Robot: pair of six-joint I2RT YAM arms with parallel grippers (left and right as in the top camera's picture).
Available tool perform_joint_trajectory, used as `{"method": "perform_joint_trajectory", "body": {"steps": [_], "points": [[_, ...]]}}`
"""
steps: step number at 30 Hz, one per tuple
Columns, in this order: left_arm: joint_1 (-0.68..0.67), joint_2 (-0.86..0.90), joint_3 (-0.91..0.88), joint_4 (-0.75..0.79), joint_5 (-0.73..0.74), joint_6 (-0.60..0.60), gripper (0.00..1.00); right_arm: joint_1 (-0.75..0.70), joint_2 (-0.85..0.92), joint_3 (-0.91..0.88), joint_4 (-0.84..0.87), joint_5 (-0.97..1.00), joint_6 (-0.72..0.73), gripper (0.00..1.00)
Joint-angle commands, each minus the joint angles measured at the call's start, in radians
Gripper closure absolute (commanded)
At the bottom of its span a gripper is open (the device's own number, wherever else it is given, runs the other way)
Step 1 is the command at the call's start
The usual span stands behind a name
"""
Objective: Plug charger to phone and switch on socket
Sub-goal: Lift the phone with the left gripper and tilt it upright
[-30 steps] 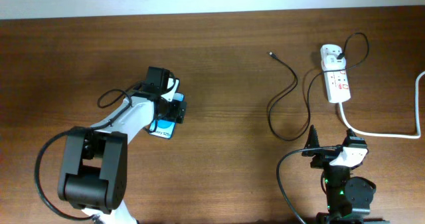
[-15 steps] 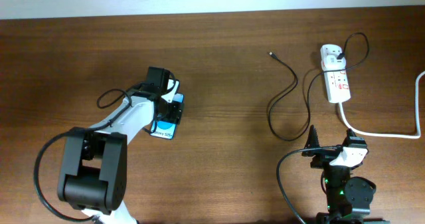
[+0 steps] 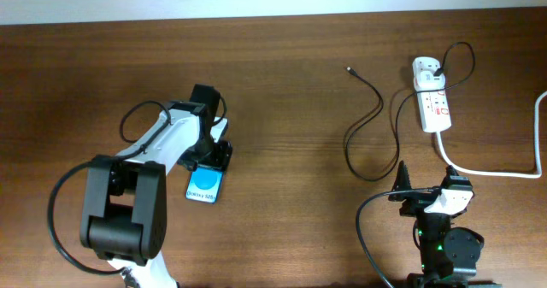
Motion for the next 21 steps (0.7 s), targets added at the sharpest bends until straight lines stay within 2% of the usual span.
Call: {"method": "perform_joint_trajectory", "body": {"steps": [1, 6, 14, 18, 21], "points": [[0.007, -0.125, 0.011, -0.05, 0.129, -0.026, 0.52, 0.005, -0.007, -0.005, -0.004, -0.013, -0.003, 0.02], [0.007, -0.333, 0.011, -0.068, 0.209, -0.063, 0.52, 0.005, -0.007, -0.005, -0.004, -0.013, -0.003, 0.02], [0.007, -0.535, 0.011, -0.185, 0.219, -0.119, 0.53, 0.005, -0.007, -0.005, -0.004, -0.013, -0.003, 0.02], [0.007, -0.614, 0.011, -0.24, 0.349, -0.121, 0.56, 0.005, -0.007, -0.005, -0.004, -0.013, -0.003, 0.02], [0.007, -0.64, 0.011, -0.269, 0.387, -0.178, 0.57, 0.005, -0.007, -0.005, -0.004, -0.013, -0.003, 0.02]]}}
